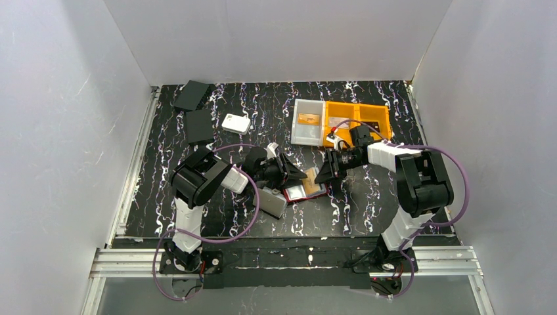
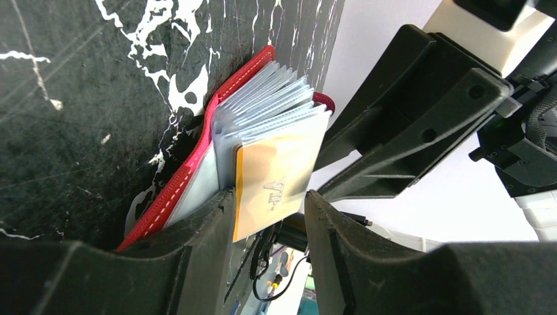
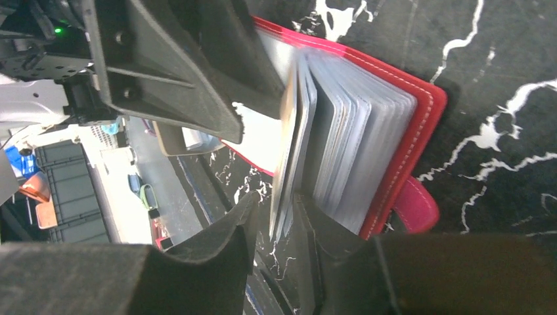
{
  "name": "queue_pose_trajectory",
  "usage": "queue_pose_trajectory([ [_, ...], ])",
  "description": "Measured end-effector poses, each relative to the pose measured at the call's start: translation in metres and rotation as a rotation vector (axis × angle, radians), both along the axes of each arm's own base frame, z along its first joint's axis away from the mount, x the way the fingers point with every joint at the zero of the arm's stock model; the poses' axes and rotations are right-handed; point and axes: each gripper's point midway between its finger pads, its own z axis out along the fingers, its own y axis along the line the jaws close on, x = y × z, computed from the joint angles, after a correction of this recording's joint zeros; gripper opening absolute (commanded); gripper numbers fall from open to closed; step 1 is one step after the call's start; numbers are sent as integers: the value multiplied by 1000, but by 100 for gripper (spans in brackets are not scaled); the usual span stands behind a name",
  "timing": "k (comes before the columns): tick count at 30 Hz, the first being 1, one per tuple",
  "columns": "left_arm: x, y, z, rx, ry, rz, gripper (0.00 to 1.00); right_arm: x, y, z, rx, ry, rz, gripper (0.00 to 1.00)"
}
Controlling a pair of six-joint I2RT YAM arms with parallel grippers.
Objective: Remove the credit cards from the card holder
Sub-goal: Remove the credit card from the card holder.
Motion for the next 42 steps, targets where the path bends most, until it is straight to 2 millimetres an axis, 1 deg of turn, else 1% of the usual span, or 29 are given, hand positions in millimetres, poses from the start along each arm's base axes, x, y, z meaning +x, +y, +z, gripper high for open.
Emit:
queue_pose_trajectory([
  [4, 0, 0, 1, -5, -3, -2, 42, 1, -5, -7, -35, 12, -17, 34],
  [6, 0, 0, 1, -7, -5, -3, 42, 1, -5, -8, -36, 12, -18, 39],
  [7, 0, -1, 1, -7, -6, -3, 42, 1, -5, -7, -35, 12, -18, 43],
  [8, 0, -1, 2, -8, -6, -3, 42, 1, -5, -7, -32, 10, -16, 44],
  [11, 0, -1, 3, -15, -12, -4, 42, 5, -7, 0, -47, -47, -15, 44],
  [13, 0, -3, 5, -20, -17, -8, 42, 10, -10, 14, -56, -135, -17, 44],
  [14, -1, -3, 5, -21, -17, -10, 42, 12, -11, 16, -66, -160, -19, 44],
  [16, -1, -3, 5, -22, -15, -9, 42, 15, -15, 13, -94, -180, -24, 44],
  [20, -1, -3, 6, -23, -17, -9, 42, 16, -16, 11, -102, -184, -22, 44],
  [29, 0, -3, 5, -24, -16, -9, 42, 7, -13, -5, -115, -118, 1, 43],
  [35, -1, -3, 5, -25, -14, -8, 42, 6, -12, -6, -110, -111, 6, 42],
  [42, -1, -3, 4, -25, -9, -7, 42, 5, -11, -5, -99, -107, 11, 37],
])
